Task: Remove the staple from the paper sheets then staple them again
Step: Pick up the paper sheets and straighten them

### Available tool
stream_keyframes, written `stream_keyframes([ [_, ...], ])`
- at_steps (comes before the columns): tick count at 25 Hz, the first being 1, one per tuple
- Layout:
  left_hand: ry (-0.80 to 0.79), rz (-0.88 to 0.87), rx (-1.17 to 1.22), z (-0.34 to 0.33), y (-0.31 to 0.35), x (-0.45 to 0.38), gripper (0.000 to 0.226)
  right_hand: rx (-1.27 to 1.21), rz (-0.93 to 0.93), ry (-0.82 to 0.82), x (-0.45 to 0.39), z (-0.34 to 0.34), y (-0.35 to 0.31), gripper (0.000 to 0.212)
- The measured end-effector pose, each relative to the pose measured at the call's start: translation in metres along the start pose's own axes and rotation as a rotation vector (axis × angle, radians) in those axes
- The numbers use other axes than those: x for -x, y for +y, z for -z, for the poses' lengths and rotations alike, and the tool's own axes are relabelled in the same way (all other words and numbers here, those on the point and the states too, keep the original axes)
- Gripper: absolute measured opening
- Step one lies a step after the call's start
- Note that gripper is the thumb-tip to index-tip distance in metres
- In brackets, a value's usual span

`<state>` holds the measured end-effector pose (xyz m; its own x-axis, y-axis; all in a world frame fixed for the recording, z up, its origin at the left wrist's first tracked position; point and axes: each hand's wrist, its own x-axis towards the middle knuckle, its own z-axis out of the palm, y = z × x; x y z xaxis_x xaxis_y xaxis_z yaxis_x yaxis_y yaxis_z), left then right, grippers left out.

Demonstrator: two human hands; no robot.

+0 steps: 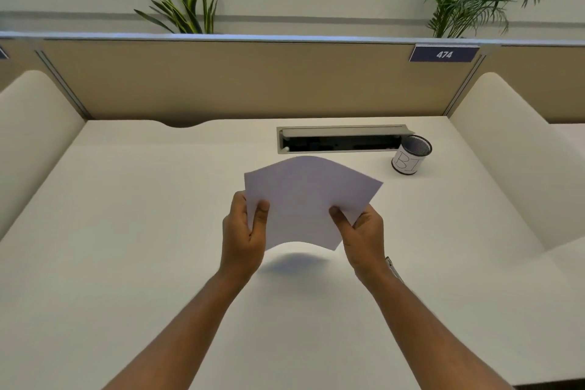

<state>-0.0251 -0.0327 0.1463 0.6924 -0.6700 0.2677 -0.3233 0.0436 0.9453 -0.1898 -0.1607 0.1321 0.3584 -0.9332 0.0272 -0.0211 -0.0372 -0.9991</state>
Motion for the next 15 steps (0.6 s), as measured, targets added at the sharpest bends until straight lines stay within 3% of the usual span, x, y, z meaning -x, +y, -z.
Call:
stream_keyframes([
  [5,-0.011,0.083,-0.004,0.002,-0.011,0.016,0.029,0.052,-0.041,-0.039,0.012,0.005,0.010,0.018],
  [9,0.046,0.082,-0.051,-0.001,-0.014,0.022,0.027,0.087,-0.027,-0.024,0.013,0.008,0.005,0.012],
  [12,-0.018,0.130,-0.027,-0.003,-0.018,0.023,0.034,0.149,-0.045,-0.027,0.017,0.008,0.010,0.012],
  [15,-0.031,0.215,-0.100,-0.009,-0.027,0.023,0.017,0.187,-0.153,-0.029,0.023,0.008,0.022,0.011],
])
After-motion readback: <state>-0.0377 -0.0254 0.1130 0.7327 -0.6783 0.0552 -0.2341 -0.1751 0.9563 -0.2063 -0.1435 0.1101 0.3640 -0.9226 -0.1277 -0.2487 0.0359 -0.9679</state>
